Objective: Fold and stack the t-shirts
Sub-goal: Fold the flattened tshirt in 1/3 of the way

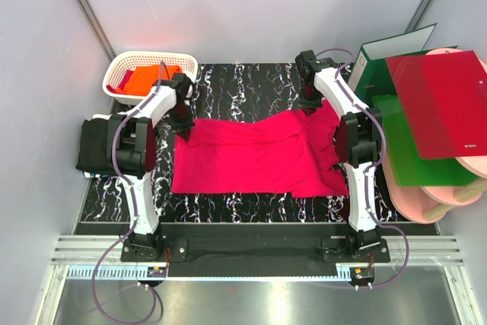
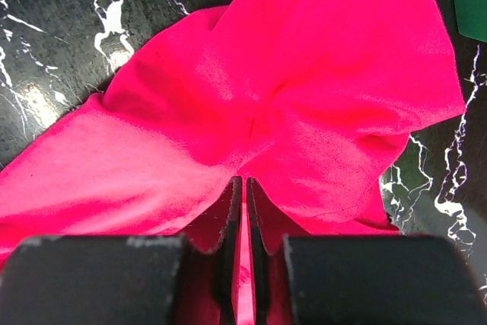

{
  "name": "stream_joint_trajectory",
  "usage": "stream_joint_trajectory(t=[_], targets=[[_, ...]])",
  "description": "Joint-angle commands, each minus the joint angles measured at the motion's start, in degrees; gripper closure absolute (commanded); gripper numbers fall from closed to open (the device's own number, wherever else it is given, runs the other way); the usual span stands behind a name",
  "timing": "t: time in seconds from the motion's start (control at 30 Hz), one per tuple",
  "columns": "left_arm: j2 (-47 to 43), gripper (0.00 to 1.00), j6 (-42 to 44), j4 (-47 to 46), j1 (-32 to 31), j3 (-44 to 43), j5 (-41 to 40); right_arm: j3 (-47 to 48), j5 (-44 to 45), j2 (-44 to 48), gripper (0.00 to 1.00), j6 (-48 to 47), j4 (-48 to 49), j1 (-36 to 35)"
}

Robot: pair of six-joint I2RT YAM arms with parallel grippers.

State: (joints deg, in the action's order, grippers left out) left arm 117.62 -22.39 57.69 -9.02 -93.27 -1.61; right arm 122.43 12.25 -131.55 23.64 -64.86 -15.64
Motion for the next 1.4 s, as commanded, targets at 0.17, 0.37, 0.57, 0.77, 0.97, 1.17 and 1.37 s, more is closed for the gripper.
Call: stream_joint_trajectory(t=[0.17, 0.37, 0.57, 0.77, 0.97, 1.17, 1.37], targets=[[-4.1, 0.78, 5.2, 6.5, 1.9, -8.1, -6.1, -0.1, -2.0, 3.6, 0.88, 0.5, 1.5, -0.3], [-4.0, 0.12, 3.5, 5.7, 1.9, -5.7, -0.1, -0.3, -2.2, 3.5, 0.88, 0.4, 1.5, -0.4], [-2.2, 0.24, 3.1, 3.6, 1.9, -3.8, 3.1, -0.9, -2.7, 3.2, 0.87, 0.1, 1.6, -0.4], [0.5, 0.63, 2.4, -0.6, 1.9, -1.7, 5.7, 0.3, -3.5, 2.8, 0.87, -0.6, 1.6, -0.4], [0.7, 1.00, 3.7, -1.6, 1.9, -0.8, 3.7, 0.4, -4.3, 2.7, 0.87, -0.6, 1.6, -0.4], [-5.3, 1.00, 4.5, -0.8, 2.1, 1.3, 2.1, -0.5, -4.5, 2.9, 0.87, -0.5, 1.7, -0.4], [-7.9, 0.31, 4.9, 0.7, 2.2, -0.6, 2.1, -2.6, -4.9, 3.4, 0.87, -0.3, 2.2, -0.4]])
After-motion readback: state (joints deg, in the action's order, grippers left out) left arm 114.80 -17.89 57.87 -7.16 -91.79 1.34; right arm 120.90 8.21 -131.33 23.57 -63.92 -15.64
